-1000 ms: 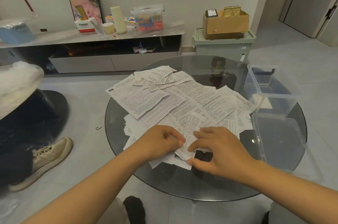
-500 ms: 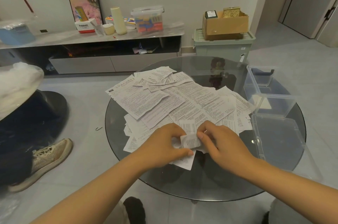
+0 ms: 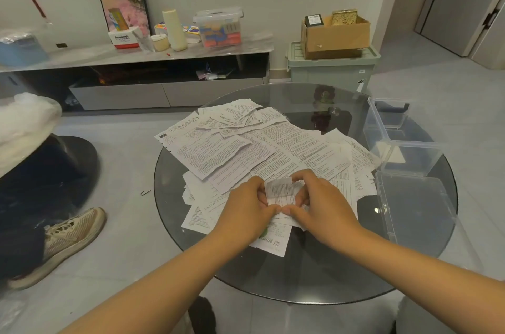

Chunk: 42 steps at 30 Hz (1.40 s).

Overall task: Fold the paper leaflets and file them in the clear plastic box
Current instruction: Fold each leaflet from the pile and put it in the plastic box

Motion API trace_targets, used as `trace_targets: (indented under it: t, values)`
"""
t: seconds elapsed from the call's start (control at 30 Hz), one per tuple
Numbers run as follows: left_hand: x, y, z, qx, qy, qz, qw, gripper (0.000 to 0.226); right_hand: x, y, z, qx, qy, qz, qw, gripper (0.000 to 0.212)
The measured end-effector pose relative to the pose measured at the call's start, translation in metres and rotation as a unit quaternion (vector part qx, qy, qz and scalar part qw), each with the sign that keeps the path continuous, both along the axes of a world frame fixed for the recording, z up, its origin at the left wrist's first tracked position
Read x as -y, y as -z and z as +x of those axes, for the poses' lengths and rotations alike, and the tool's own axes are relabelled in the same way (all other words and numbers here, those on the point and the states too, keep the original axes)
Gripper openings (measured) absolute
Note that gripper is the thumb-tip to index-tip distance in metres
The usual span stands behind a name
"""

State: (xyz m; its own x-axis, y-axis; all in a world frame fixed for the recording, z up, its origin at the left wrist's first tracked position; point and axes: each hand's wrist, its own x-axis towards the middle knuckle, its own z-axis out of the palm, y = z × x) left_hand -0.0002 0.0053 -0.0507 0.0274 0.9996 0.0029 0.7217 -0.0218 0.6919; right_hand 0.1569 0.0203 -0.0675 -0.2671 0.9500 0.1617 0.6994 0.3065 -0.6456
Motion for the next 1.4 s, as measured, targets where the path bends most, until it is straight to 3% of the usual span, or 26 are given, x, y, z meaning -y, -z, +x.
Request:
trace_targets:
  t: [0.23, 0.4, 0.57, 0.67, 0.9, 1.0, 1.23, 1.3, 1.4]
  values:
    - [-0.002, 0.001, -0.002, 0.003, -0.018, -0.012, 1.000, 0.058, -0.004, -0.009, 0.003, 0.073, -0.011, 0.029, 0.997, 0.051]
    - [0.001, -0.001, -0.004, -0.078, 0.073, 0.056, 0.993, 0.034, -0.008, -0.008, 0.007, 0.112, -0.058, 0.035, 0.991, 0.036]
    - [-0.004, 0.006, -0.006, -0.120, 0.121, 0.053, 0.984, 0.017, -0.011, -0.008, 0.012, 0.137, -0.085, 0.045, 0.986, 0.030]
    - [-0.005, 0.004, -0.010, -0.138, 0.141, 0.037, 0.980, 0.024, -0.012, -0.011, 0.013, 0.175, -0.123, 0.063, 0.975, 0.033]
    - [-0.006, -0.006, -0.010, -0.257, 0.198, 0.100, 0.941, 0.033, -0.015, -0.013, 0.019, 0.197, -0.192, 0.114, 0.955, 0.040]
    - [-0.006, -0.008, -0.009, -0.228, 0.189, 0.111, 0.949, 0.027, -0.013, -0.012, 0.017, 0.174, -0.190, 0.125, 0.958, 0.045]
    - [-0.011, -0.004, -0.002, -0.102, 0.080, 0.090, 0.988, 0.014, -0.017, -0.014, 0.007, 0.059, -0.070, 0.058, 0.994, 0.018]
    - [-0.015, -0.003, -0.002, -0.094, 0.057, 0.080, 0.991, 0.006, -0.019, -0.012, 0.004, 0.029, -0.056, 0.039, 0.997, 0.019]
    - [-0.020, -0.002, -0.001, -0.067, 0.024, 0.059, 0.996, 0.014, -0.023, -0.007, -0.001, 0.027, -0.042, 0.047, 0.998, 0.024]
